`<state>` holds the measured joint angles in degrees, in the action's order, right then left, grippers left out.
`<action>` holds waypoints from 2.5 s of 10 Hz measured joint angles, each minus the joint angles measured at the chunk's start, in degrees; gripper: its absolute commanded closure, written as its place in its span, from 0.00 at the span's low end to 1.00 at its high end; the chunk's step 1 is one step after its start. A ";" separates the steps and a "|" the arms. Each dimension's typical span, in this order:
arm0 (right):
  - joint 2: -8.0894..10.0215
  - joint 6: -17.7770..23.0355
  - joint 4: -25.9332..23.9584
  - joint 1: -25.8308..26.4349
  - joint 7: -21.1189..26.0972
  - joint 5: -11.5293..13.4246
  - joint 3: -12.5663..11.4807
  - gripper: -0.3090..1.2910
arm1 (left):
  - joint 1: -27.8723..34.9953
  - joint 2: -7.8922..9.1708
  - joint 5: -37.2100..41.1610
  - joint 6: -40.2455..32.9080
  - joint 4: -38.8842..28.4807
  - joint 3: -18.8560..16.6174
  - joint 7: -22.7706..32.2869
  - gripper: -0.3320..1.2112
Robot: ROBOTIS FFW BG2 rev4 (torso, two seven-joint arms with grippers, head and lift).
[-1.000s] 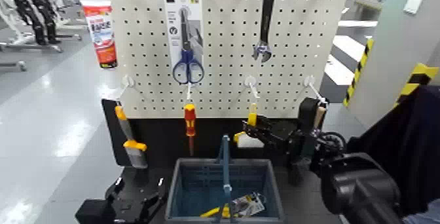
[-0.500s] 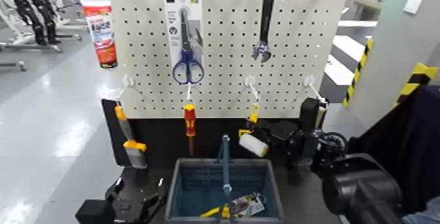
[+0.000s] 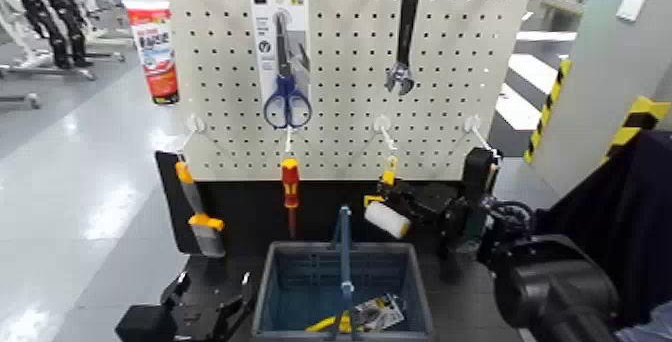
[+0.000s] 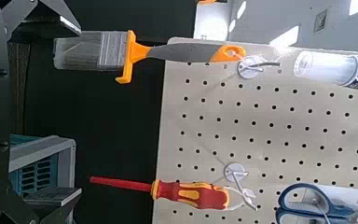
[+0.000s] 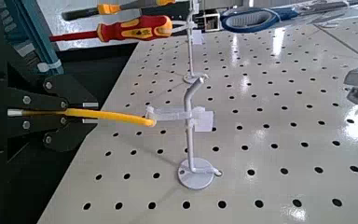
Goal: Put the yellow roller into the crate.
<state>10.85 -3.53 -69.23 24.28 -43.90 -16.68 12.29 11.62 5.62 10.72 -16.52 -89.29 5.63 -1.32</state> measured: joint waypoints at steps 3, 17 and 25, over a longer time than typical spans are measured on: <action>-0.33 -2.45 -6.51 -3.41 -0.46 -0.45 -2.25 0.97 | 0.07 -0.06 -0.03 0.00 0.00 0.00 0.00 0.29; -4.12 -14.87 -23.00 -19.43 -0.39 -1.52 -10.65 0.98 | 0.01 -0.24 0.00 0.25 -0.01 0.07 0.03 0.29; -5.02 -10.54 -6.09 -14.10 -0.18 -3.84 -4.73 0.95 | -0.10 -0.26 0.00 0.26 0.11 0.17 0.01 0.29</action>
<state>5.83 -14.07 -75.32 10.18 -44.08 -20.52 7.56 11.52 5.36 10.72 -16.26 -89.19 5.80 -1.30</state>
